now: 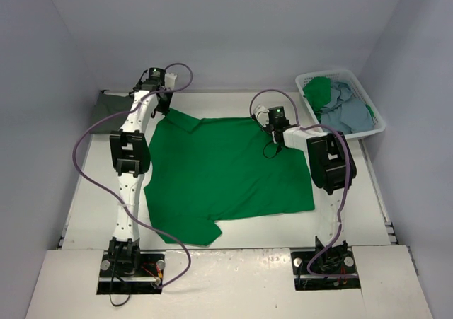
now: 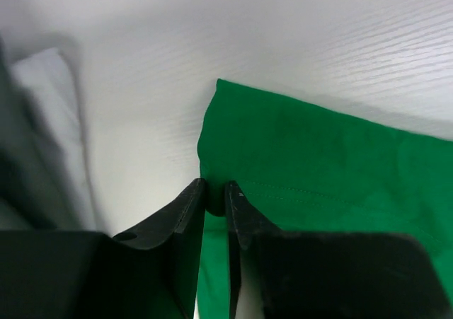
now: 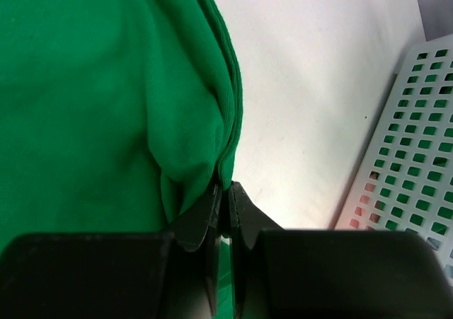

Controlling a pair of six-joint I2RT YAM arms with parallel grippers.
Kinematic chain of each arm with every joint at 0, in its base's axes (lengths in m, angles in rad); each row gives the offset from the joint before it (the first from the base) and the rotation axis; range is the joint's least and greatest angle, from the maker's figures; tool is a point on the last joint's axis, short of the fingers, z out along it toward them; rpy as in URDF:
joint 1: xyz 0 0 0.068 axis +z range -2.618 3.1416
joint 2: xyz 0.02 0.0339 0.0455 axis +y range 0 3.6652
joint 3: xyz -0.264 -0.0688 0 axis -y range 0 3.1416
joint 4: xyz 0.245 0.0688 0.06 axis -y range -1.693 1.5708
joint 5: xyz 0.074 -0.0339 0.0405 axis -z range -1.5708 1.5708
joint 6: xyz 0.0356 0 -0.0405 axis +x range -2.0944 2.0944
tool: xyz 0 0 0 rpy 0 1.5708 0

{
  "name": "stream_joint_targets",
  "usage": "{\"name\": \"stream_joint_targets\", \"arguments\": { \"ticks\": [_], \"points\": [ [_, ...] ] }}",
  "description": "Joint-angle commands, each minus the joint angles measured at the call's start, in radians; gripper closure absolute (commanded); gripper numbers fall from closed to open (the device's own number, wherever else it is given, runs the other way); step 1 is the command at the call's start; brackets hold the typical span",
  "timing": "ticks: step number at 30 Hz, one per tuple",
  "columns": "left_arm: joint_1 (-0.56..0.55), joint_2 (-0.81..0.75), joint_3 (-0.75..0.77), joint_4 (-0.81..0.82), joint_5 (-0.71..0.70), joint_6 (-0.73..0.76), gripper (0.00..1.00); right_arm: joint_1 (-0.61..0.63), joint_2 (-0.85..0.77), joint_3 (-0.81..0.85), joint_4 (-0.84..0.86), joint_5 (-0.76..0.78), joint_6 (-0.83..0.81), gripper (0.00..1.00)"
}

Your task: Fold and stack the t-shirts

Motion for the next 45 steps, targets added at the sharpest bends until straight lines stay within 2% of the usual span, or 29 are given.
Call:
{"name": "stream_joint_targets", "arguments": {
  "ticks": [1,6,15,19,23,30,41,45],
  "points": [
    [-0.008,-0.172,0.001,-0.001,-0.018,0.014,0.87,0.014,-0.063,-0.027,-0.062,-0.019,0.024,1.00],
    [-0.009,-0.246,-0.076,0.014,0.000,0.003,0.88,0.009,-0.101,-0.026,-0.073,-0.011,0.015,1.00],
    [-0.011,-0.255,-0.131,0.011,0.037,-0.006,0.92,0.008,-0.129,-0.050,-0.080,-0.022,0.015,1.00],
    [-0.011,-0.198,-0.094,-0.005,0.011,0.003,0.72,0.008,-0.127,-0.054,-0.082,-0.030,0.019,1.00],
    [-0.011,-0.148,-0.038,-0.015,-0.008,0.009,0.64,0.008,-0.119,-0.054,-0.080,-0.030,0.016,1.00],
    [-0.011,-0.068,0.033,-0.019,-0.015,0.020,0.63,0.000,-0.103,-0.050,-0.077,-0.033,0.015,1.00],
    [-0.008,-0.028,0.036,-0.009,-0.009,0.020,0.65,0.000,-0.083,-0.055,-0.071,-0.034,0.021,1.00],
    [-0.008,-0.029,0.041,-0.007,-0.012,0.017,0.77,0.000,-0.078,-0.057,-0.070,-0.033,0.022,1.00]
  ]
}}
